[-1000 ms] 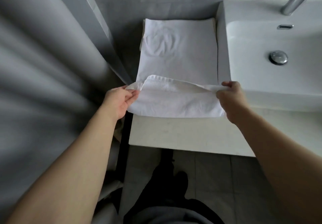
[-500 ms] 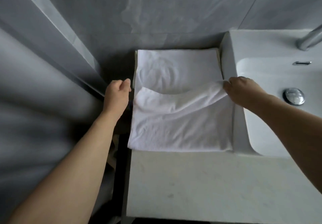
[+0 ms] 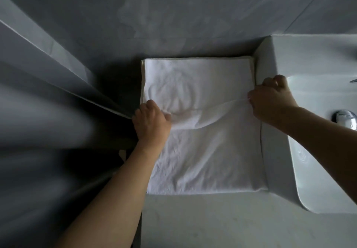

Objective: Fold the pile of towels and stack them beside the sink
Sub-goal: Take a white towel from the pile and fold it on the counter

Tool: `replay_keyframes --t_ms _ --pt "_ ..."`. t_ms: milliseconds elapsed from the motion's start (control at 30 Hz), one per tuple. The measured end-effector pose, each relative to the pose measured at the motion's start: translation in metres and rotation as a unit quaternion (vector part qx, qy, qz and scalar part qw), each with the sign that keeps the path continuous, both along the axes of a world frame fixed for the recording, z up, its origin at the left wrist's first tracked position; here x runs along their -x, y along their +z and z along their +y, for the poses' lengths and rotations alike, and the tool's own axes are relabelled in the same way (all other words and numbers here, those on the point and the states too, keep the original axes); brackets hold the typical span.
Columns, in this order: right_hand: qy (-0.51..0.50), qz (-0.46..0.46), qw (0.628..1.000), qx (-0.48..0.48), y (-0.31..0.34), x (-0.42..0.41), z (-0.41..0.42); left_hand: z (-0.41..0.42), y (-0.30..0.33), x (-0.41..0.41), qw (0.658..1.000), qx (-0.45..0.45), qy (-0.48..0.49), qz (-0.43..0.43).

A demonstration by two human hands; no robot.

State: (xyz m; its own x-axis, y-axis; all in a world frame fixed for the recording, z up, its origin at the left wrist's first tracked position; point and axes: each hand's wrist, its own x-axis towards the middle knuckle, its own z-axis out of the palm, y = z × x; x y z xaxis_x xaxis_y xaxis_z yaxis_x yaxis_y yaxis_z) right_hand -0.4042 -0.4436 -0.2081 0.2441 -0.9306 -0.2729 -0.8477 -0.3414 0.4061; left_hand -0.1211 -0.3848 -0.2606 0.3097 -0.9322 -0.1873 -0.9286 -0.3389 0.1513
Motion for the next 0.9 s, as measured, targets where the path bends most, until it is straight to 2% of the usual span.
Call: replay_keyframes --t_ms 67,133,233,300,433,500,533,600,667,767,833,900 --pt "-0.008 -0.02 1.0 -0.005 -0.002 0.001 0.003 0.0 0.001 -0.004 1.0 -0.007 -0.018 -0.002" --pt "-0.015 -0.023 1.0 -0.001 0.0 0.003 0.002 -0.003 0.005 -0.014 0.997 0.046 -0.038 0.041" --pt "-0.018 -0.017 1.0 0.008 0.007 0.003 -0.009 -0.016 0.019 -0.029 0.956 0.166 0.011 0.241" --pt "-0.014 -0.015 0.999 0.026 0.011 0.001 -0.023 -0.037 0.023 -0.04 0.926 0.193 0.088 0.312" --pt "-0.002 0.04 0.997 0.062 0.014 -0.008 -0.064 -0.083 0.019 -0.048 0.915 0.205 0.125 0.324" --pt "-0.014 0.091 0.995 0.036 0.013 -0.015 -0.08 -0.102 0.011 -0.045 0.912 0.198 0.148 0.326" --pt "-0.025 0.121 0.992 0.02 0.01 -0.019 -0.087 -0.11 0.007 -0.043 0.915 0.187 0.154 0.322" --pt "-0.046 0.119 0.992 0.002 -0.001 -0.019 -0.099 -0.122 -0.002 -0.038 0.919 0.175 0.155 0.318" --pt "-0.056 0.115 0.992 0.005 -0.016 -0.017 -0.109 -0.129 -0.009 -0.035 0.929 0.171 0.142 0.296" --pt "-0.027 0.175 0.984 0.034 -0.024 -0.018 -0.112 -0.134 -0.018 -0.033 0.943 0.189 0.112 0.249" --pt "-0.048 0.161 0.984 0.056 -0.028 -0.017 -0.113 -0.135 -0.02 -0.029 0.949 0.197 0.104 0.223" --pt "-0.058 0.1 0.99 0.075 -0.034 -0.015 -0.113 -0.136 -0.022 -0.024 0.955 0.195 0.105 0.195"
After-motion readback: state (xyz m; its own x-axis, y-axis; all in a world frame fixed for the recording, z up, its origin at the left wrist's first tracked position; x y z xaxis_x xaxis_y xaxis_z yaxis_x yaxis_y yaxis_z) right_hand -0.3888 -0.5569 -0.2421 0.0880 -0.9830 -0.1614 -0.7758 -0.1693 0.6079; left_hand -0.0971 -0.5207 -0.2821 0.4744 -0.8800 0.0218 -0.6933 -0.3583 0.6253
